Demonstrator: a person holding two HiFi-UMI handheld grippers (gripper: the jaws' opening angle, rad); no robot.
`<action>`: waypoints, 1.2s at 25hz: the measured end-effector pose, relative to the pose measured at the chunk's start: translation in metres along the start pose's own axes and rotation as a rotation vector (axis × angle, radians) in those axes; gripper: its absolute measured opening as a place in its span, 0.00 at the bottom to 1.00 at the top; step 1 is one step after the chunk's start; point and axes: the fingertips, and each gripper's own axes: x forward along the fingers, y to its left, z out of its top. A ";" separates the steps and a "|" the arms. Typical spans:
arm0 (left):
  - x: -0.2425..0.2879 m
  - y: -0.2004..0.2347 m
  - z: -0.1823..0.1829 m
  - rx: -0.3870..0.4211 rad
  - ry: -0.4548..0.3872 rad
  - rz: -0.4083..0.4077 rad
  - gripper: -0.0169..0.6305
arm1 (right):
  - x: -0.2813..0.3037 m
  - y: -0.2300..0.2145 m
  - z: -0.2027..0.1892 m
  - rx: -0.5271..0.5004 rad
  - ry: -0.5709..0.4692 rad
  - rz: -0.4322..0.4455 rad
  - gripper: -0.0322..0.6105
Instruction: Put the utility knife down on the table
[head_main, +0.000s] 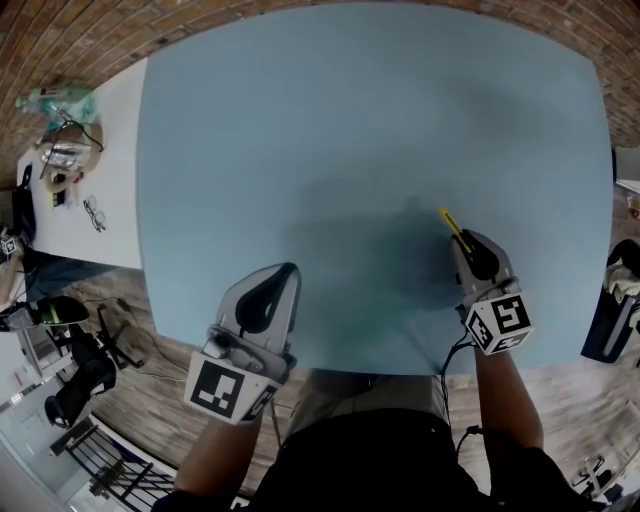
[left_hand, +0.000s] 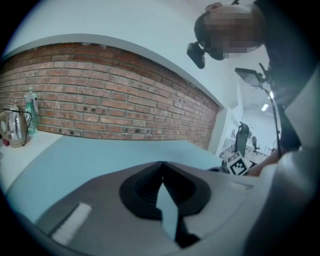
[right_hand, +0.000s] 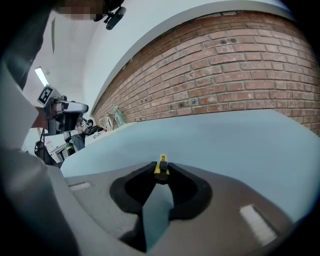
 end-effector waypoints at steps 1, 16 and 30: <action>0.000 0.000 0.000 -0.001 0.002 0.001 0.03 | 0.001 0.000 -0.001 0.000 0.006 -0.002 0.16; -0.013 -0.002 -0.007 0.000 0.035 0.031 0.03 | 0.011 -0.010 -0.014 -0.038 0.081 -0.063 0.17; -0.037 0.006 -0.001 0.009 -0.013 0.032 0.03 | 0.000 -0.005 -0.016 -0.057 0.112 -0.150 0.29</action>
